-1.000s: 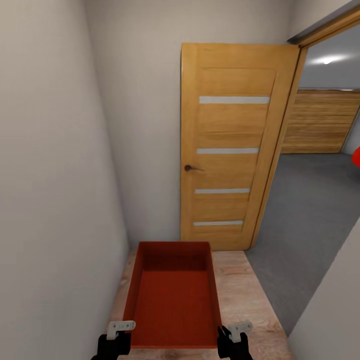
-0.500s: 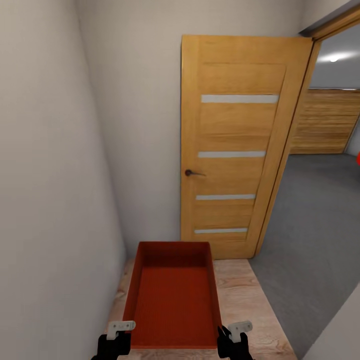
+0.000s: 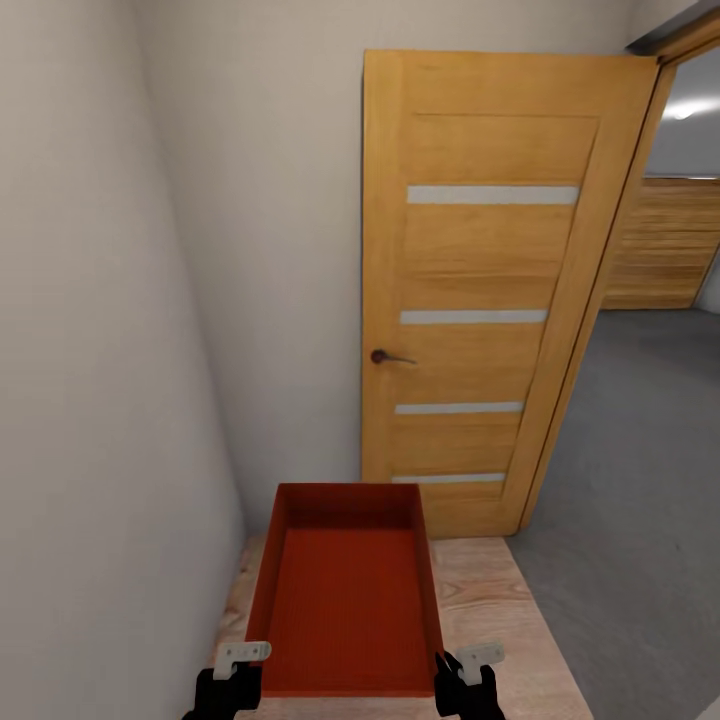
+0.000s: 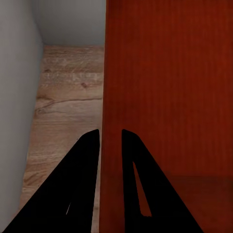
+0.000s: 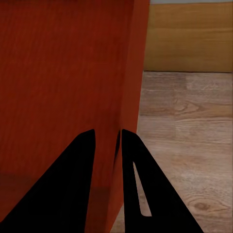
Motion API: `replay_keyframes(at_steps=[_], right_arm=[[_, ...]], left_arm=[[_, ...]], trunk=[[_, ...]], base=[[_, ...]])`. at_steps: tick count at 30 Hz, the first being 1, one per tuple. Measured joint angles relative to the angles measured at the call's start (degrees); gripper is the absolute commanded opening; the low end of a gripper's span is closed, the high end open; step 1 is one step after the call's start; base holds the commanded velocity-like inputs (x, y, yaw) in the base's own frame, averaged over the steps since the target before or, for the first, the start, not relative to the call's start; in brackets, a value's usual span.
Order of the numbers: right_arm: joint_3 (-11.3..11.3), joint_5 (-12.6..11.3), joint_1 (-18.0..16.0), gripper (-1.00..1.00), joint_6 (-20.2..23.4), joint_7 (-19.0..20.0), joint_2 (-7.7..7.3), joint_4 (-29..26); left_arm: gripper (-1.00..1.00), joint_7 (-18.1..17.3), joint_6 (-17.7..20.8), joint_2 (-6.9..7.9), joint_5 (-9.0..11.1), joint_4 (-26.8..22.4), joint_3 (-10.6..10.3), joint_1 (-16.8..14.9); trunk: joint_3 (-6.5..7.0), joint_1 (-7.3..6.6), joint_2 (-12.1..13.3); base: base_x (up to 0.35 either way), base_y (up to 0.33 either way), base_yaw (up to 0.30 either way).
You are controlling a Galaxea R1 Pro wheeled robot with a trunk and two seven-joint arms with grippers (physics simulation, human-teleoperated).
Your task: Move the two storage containers from the living room to the garage. In the garage, place one container on the floor and stack the other container on top of it (either order is fine).
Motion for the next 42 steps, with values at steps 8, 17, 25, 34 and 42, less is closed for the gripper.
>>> replay_keyframes(at_steps=[8, 17, 25, 34, 42], right_arm=[[0.0, 0.0, 0.0, -1.00, -0.1, 0.0, 0.00, 0.0], [0.0, 0.0, 0.0, -1.00, 0.0, 0.0, 0.00, 0.0], [-0.1, 0.1, 0.0, -1.00, 0.0, 0.1, 0.00, 0.0], [0.2, -0.1, 0.0, -1.00, 0.0, -0.2, 0.00, 0.0], [0.1, 0.0, 0.0, -1.00, 0.0, -0.1, 0.00, 0.0]], left_arm=[[-1.00, 0.0, -0.1, 0.00, 0.0, 0.1, 0.0, 0.0], [-1.00, 0.0, 0.0, 0.00, 0.0, 0.0, 0.0, 0.0], [-1.00, 0.0, -0.1, -0.01, 0.0, 0.1, 0.0, 0.0], [-1.00, -0.1, -0.2, 0.08, 0.1, 0.2, 0.0, 0.0], [-1.00, -0.1, -0.2, 0.05, 0.1, 0.2, 0.0, 0.0]], trunk=[[0.00, 0.00, 0.0], [0.00, 0.00, 0.0], [0.00, 0.02, 0.0], [0.00, 0.03, 0.0], [0.00, 0.03, 0.0]], base=[[0.326, 0.000, 0.000], [0.326, 0.000, 0.000], [0.233, 0.000, -0.047], [0.012, 0.000, -0.259], [0.000, 0.000, -0.278]])
